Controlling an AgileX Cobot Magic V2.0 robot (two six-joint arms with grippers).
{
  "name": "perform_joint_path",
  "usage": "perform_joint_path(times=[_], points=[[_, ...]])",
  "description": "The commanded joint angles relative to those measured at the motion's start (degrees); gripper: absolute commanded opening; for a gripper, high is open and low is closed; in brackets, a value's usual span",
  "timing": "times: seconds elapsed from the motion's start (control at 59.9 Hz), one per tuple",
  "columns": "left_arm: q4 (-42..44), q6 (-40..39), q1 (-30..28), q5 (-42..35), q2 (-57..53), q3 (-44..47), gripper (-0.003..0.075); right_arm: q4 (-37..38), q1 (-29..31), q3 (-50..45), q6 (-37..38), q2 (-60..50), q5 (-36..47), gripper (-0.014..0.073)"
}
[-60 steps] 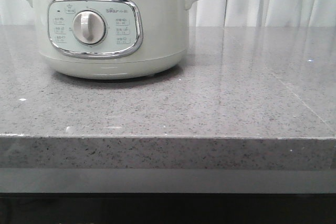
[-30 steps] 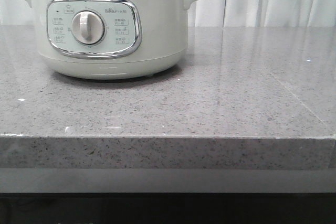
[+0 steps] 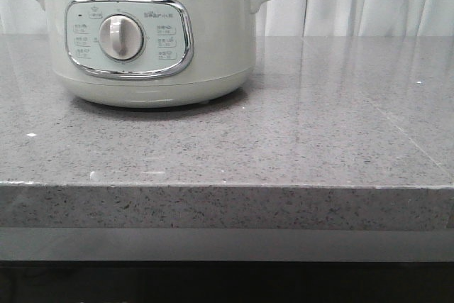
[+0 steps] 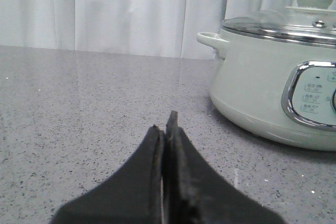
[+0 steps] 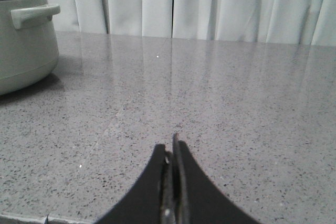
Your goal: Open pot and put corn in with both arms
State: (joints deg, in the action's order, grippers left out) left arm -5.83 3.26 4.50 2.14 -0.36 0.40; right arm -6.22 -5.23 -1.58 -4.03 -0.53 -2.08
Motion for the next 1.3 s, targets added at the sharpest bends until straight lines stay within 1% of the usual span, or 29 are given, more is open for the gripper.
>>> perform_joint_path(times=[0.0,0.551,0.685,0.885,1.052,1.286], points=[[-0.4,-0.3,-0.1,-5.1,-0.9,0.6,-0.002,0.1,0.4,0.6,-0.4,-1.3,5.6,-0.0069],[-0.4,-0.3,-0.1,-5.1,-0.9,0.6,-0.002,0.3,0.4,0.6,-0.4,-1.3,5.6,-0.0069],[-0.4,-0.3,-0.1,-5.1,-0.9,0.6,-0.002,0.3,1.5,0.6,2.2,-1.3,6.1,-0.0069],[-0.4,-0.3,-0.1,-5.1,-0.9,0.6,-0.002,3.3,5.9,0.6,5.6,-1.3,6.1,-0.0069],[-0.4,-0.3,-0.1,-5.1,-0.9,0.6,-0.002,6.5,5.6,0.6,5.6,-1.3,5.3,-0.0069],[-0.4,-0.3,-0.1,-5.1,-0.9,0.6,-0.002,6.7,4.6,0.6,5.8,-1.3,5.8,-0.0069]])
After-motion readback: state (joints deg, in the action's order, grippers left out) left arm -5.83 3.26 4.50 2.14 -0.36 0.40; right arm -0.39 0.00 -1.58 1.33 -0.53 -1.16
